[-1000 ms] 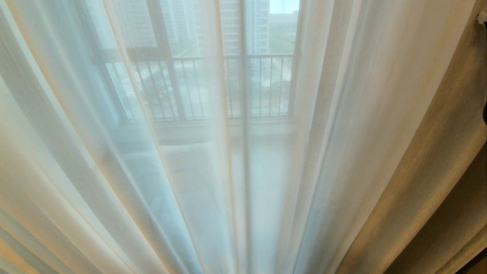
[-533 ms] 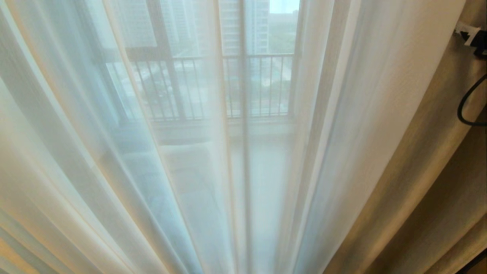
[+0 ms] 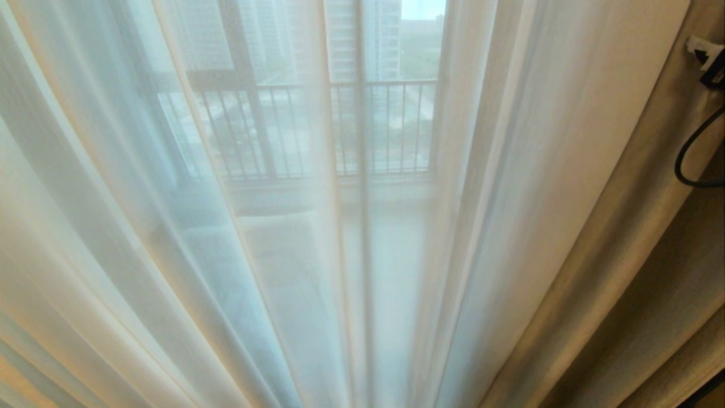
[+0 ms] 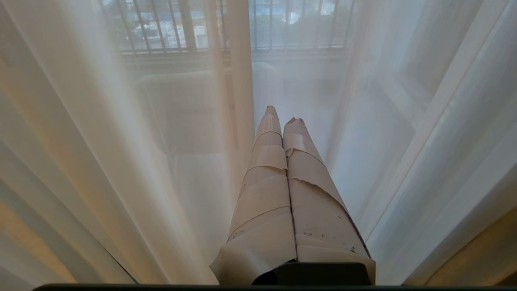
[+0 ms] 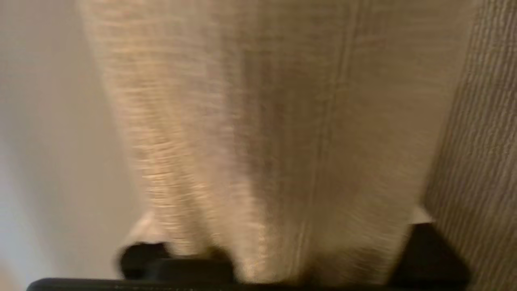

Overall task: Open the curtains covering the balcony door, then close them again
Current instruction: Close the outer curtains on both sides

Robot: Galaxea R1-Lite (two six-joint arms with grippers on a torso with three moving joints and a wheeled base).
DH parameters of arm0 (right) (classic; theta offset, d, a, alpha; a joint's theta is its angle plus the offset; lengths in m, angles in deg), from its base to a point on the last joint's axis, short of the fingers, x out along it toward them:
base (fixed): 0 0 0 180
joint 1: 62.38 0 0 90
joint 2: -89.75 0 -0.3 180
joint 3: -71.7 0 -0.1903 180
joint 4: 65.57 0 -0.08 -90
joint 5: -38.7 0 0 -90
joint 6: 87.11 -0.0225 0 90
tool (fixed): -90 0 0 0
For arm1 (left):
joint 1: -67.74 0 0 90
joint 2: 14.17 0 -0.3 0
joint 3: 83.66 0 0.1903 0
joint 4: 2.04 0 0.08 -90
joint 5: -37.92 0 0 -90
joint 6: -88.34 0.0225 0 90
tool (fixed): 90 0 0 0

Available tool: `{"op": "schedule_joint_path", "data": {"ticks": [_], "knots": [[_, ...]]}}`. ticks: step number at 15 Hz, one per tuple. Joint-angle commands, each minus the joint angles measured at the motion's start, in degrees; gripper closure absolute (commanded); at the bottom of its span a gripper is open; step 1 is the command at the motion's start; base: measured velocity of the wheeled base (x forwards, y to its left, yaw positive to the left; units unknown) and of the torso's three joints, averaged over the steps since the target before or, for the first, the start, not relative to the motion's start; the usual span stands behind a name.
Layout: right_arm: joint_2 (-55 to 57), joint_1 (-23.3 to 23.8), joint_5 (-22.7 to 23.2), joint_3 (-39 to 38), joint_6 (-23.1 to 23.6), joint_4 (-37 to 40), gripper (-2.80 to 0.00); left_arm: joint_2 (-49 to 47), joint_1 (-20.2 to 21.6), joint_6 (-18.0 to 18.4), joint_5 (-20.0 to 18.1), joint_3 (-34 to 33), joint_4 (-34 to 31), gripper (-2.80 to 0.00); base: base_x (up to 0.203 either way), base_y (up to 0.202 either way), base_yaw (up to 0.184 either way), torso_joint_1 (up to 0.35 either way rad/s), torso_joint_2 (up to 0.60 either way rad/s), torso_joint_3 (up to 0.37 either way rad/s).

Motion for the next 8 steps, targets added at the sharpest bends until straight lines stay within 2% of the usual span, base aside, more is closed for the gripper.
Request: {"op": "schedule_joint_path", "data": {"ticks": [1,8], "knots": [[-0.8,-0.9,0.1,0.0,0.0,-0.3,0.00,0.0,0.0,0.0,0.0,0.0,0.0,0.00,0.000,0.000,0.000,0.000,0.00,0.000],[-5.2,-5.4,0.1,-0.2,0.0,-0.2,0.00,0.0,0.0,0.0,0.0,0.0,0.0,0.00,0.000,0.000,0.000,0.000,0.00,0.000]]}}
